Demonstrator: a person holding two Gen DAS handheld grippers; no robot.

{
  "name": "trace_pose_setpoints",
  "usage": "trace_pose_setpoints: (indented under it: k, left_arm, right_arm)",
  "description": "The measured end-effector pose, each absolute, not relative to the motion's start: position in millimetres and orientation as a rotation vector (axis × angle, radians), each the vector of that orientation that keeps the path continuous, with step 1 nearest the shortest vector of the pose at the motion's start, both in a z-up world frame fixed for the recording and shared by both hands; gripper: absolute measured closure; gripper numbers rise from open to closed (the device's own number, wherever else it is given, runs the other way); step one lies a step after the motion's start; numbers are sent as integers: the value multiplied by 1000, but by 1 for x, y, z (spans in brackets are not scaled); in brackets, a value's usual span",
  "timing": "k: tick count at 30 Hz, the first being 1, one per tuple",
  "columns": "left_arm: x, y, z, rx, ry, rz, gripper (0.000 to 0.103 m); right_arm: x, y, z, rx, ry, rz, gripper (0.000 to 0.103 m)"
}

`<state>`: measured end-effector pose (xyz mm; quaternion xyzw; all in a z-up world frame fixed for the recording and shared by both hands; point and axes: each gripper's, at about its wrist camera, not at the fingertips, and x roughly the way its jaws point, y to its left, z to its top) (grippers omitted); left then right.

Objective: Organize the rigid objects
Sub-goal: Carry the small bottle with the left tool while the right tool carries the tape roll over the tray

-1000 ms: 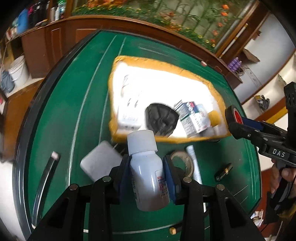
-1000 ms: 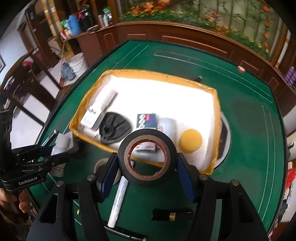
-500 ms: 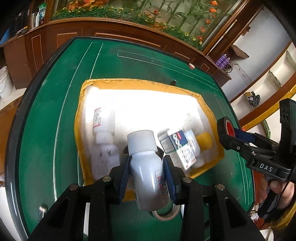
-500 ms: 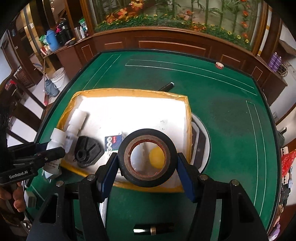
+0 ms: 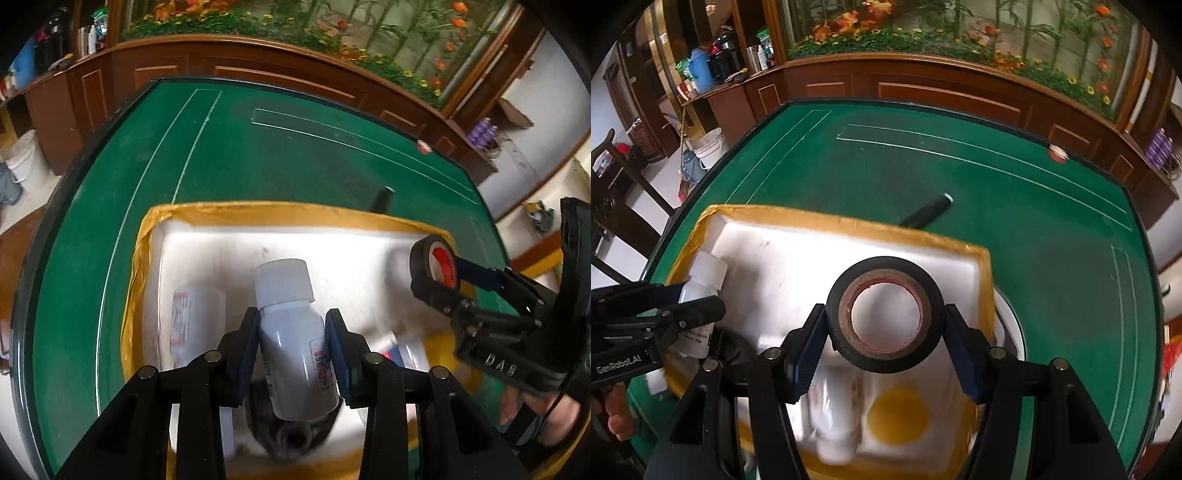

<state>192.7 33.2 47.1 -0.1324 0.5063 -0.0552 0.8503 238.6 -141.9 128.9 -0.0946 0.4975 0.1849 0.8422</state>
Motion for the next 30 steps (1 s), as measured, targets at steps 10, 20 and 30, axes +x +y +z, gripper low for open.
trace_pose_setpoints:
  k: [10, 20, 30]
  left_arm:
    - [218, 25, 37, -252, 1070, -8, 65]
    - [183, 26, 14, -290, 1102, 85, 66]
    - [97, 30, 9, -342, 1093, 104, 67]
  right_arm:
    - [253, -139, 101, -232, 1052, 484, 42]
    - [223, -129, 88, -374, 1017, 565, 41]
    - [163, -123, 82, -444, 1044, 683, 41]
